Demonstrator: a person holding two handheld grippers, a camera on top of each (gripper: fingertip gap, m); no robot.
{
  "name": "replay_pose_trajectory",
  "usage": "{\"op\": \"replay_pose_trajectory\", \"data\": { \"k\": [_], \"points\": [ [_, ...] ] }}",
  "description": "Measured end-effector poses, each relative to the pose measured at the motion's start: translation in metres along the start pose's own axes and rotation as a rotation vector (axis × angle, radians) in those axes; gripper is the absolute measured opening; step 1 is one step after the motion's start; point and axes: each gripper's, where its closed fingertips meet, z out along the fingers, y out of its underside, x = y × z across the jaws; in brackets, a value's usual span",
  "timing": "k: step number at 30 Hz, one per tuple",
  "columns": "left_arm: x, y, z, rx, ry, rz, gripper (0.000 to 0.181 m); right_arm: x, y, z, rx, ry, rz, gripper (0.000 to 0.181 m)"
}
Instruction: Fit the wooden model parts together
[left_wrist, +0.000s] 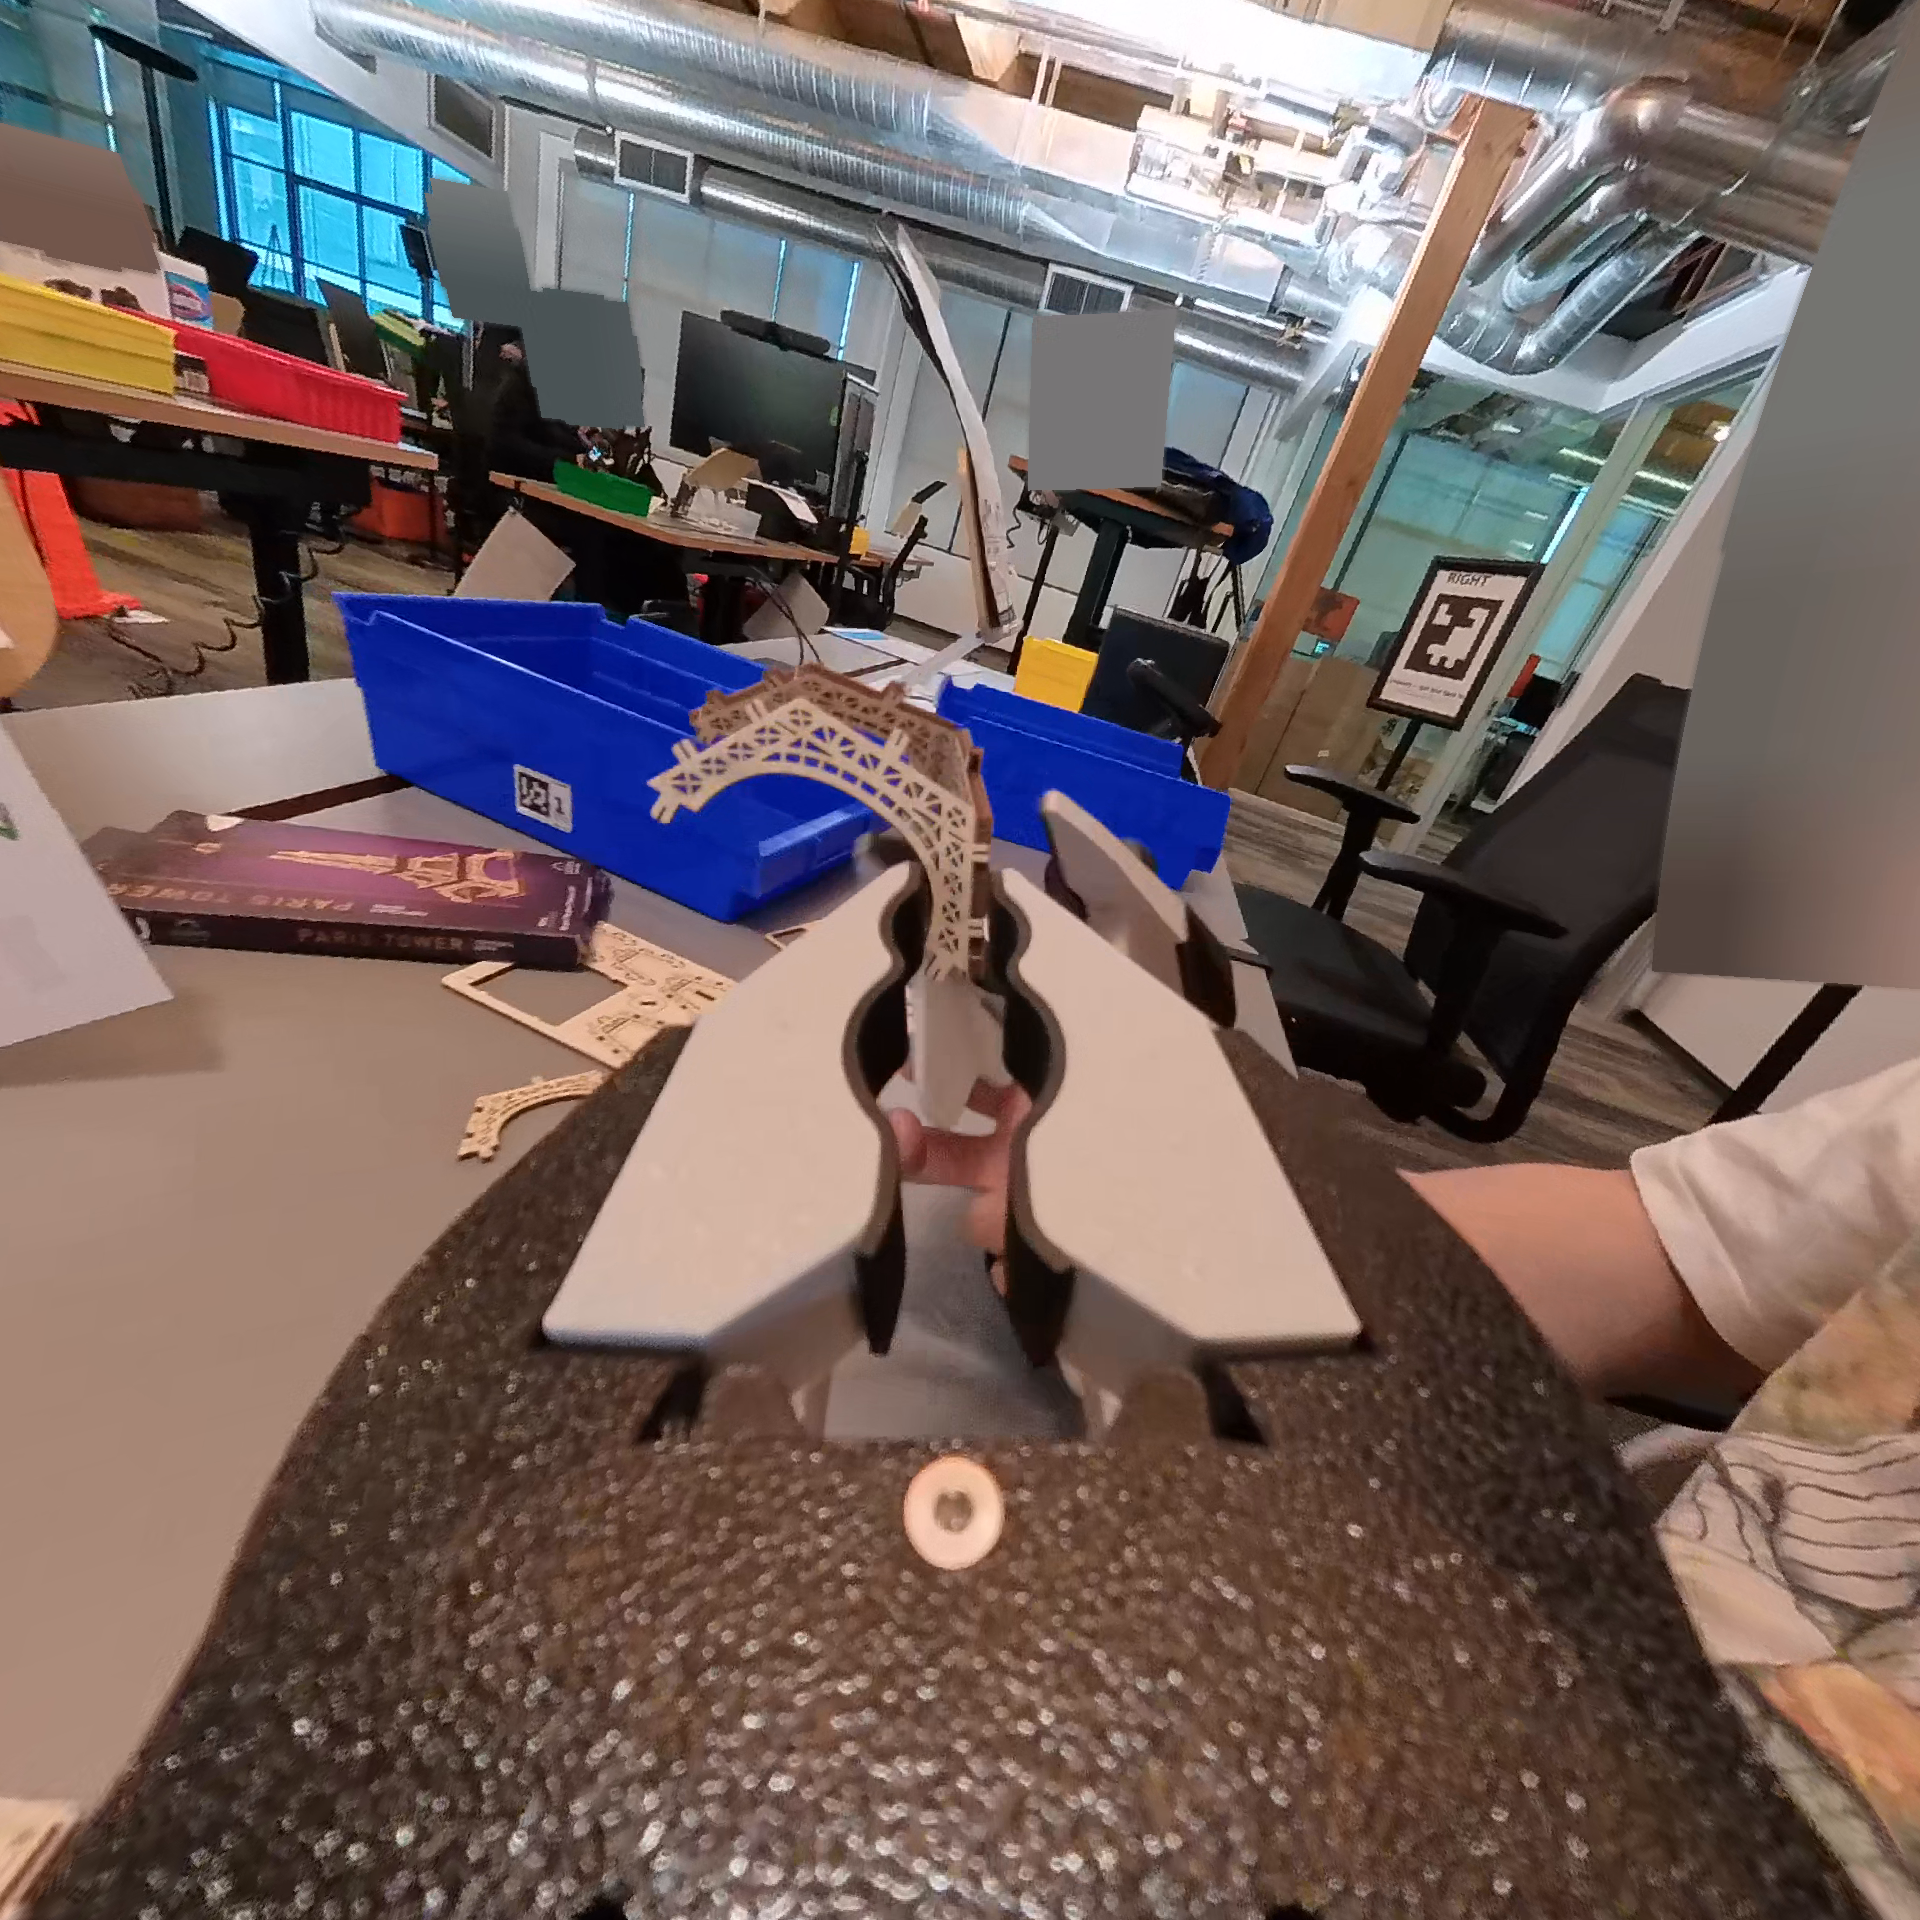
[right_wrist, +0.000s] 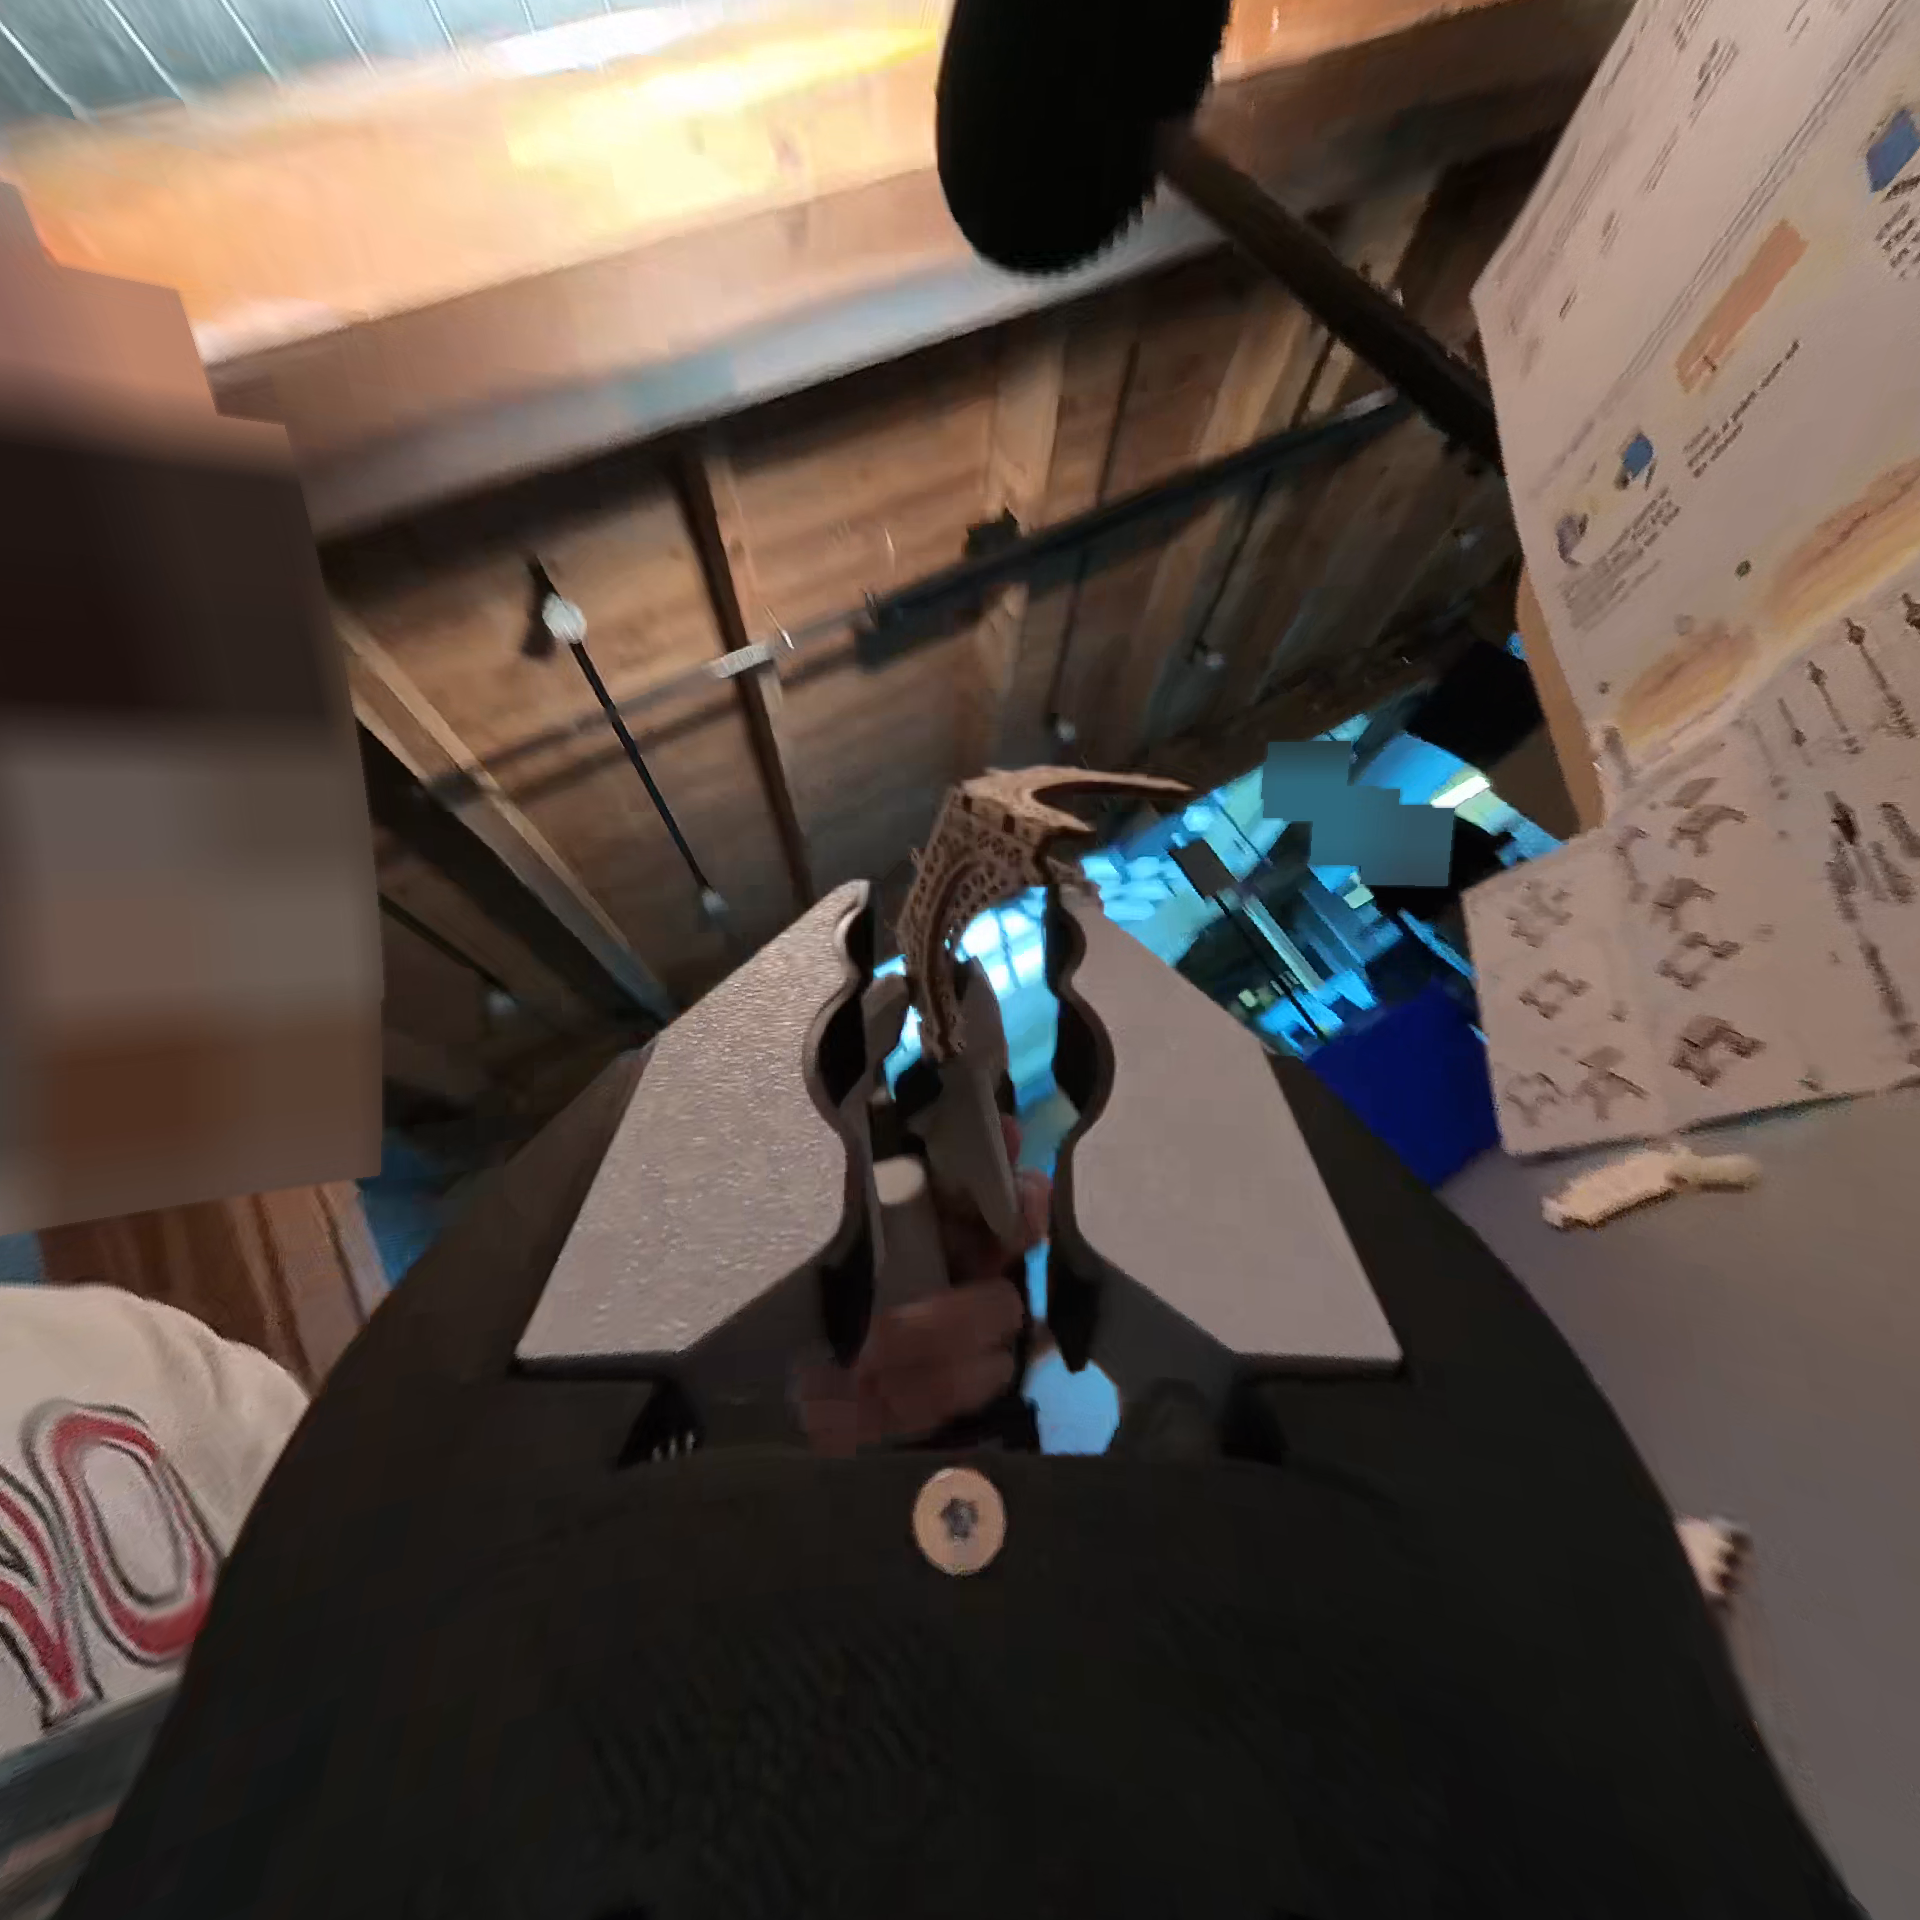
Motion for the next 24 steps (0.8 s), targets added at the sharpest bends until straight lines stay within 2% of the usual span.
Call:
{"op": "replay_pose_trajectory", "data": {
  "k": [2,4,7,10,13,16,18,20,24],
  "points": [
    [-0.004,-0.007,-0.008,0.005,0.021,-0.004,0.008,0.013,0.005,0.002,-0.115,0.091,-0.041,0.074],
    [-0.008,-0.012,-0.018,-0.017,0.05,-0.02,0.008,0.019,0.013,0.0,-0.291,0.107,-0.103,0.087],
    [-0.001,-0.008,-0.032,-0.104,0.18,-0.062,0.008,0.027,0.026,-0.013,-0.573,0.143,-0.236,0.113],
    [0.009,0.008,-0.044,-0.203,0.303,-0.096,0.008,0.014,0.049,-0.026,-0.789,0.054,-0.318,0.104],
    [0.01,0.028,-0.052,-0.284,0.333,-0.081,0.008,0.001,0.07,-0.035,-0.9,-0.023,-0.241,0.086],
    [0.011,0.044,-0.058,-0.334,0.335,-0.073,0.008,-0.003,0.076,-0.036,-0.9,-0.065,-0.172,0.06],
    [0.008,0.051,-0.062,-0.344,0.309,-0.081,0.008,-0.003,0.081,-0.039,-0.933,-0.073,-0.164,0.052],
    [0.009,0.054,-0.066,-0.33,0.304,-0.1,0.008,-0.001,0.086,-0.042,-0.976,-0.088,-0.231,0.036],
    [0.003,0.063,-0.074,-0.332,0.245,-0.118,0.008,0.002,0.088,-0.039,-0.981,-0.103,-0.314,0.016]
  ]
}}
